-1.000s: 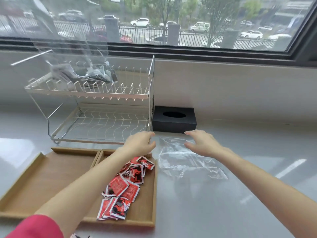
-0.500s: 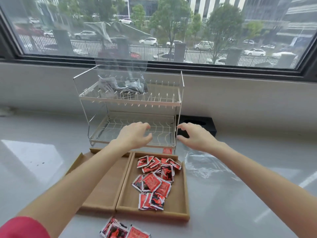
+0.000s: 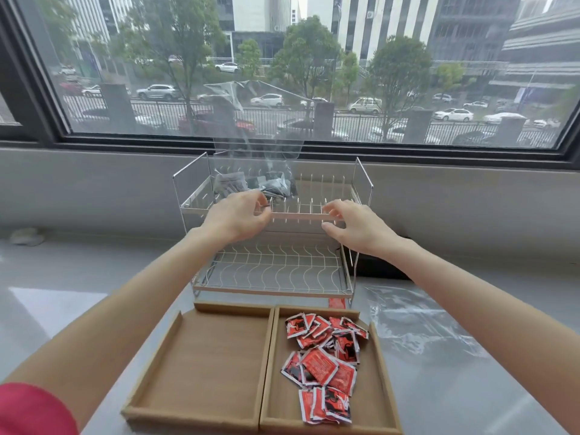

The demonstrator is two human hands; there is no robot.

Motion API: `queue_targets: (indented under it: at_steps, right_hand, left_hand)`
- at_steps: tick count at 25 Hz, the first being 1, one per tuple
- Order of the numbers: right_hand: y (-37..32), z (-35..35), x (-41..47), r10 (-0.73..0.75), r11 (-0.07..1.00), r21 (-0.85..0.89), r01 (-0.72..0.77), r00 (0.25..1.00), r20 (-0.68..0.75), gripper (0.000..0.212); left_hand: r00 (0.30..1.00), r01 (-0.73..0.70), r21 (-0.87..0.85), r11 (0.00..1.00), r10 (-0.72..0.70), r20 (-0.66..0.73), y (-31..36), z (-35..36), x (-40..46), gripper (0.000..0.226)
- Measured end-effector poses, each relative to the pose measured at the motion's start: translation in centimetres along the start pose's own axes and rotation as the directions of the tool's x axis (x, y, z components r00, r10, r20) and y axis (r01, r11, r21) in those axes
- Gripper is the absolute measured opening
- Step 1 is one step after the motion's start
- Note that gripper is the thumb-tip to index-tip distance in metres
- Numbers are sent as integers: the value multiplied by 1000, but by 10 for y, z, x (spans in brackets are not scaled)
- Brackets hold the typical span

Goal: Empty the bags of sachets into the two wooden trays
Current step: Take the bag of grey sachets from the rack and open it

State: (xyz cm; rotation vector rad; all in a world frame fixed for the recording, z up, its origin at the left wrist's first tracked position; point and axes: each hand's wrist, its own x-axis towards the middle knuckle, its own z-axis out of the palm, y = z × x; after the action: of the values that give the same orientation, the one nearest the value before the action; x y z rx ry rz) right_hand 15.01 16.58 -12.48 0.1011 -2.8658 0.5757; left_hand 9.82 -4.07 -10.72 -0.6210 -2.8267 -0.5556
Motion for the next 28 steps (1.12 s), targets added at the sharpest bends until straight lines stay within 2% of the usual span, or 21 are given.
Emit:
queue_targets:
  at_steps: [7, 11, 13, 16, 18, 20, 22, 24, 25, 28]
  right_hand:
    - [-14, -12, 61, 15, 996, 86, -9, 998, -68, 43]
    - [-13, -9, 110, 102, 981, 173, -88, 992, -71, 58]
    - [-12, -7, 135, 166, 956, 255, -145, 984, -64, 71]
    - [-9, -3, 175, 257, 898, 378, -224, 966, -38, 88]
    - [-9, -3, 198, 284, 853, 467, -234, 958, -39, 92]
    - [-9, -2, 215, 281, 795, 579, -180, 956, -88, 79]
    - [-9, -1, 222, 277, 781, 615, -108, 943, -186, 43]
    - [-10, 1, 224, 280, 770, 636, -60, 926, -252, 10]
    - [-11, 0, 223, 281, 753, 657, -36, 920, -273, 6]
    - [-13, -13, 220, 310, 702, 712, 22, 891, -333, 17]
  left_hand:
    - [990, 27, -138, 990, -45, -130, -40, -31, 52, 31]
    - [967, 158, -172, 972, -188, -174, -79, -32, 85, 31]
    - [943, 217, -221, 951, -263, -204, -97, -27, 102, 41]
    - [924, 196, -403, 894, -306, -229, -116, -20, 124, 63]
    - [931, 142, -573, 807, -306, -201, -121, -18, 138, 64]
    - [941, 67, -655, 753, -267, -210, -123, -16, 149, 45]
    - [938, -8, -702, 712, -238, -252, -123, -13, 154, 17]
    - [928, -54, -733, 678, -237, -287, -119, -14, 157, 10]
    - [921, -64, -741, 668, -246, -301, -118, -17, 158, 11]
    - [898, -74, -758, 648, -287, -333, -116, -29, 159, 14]
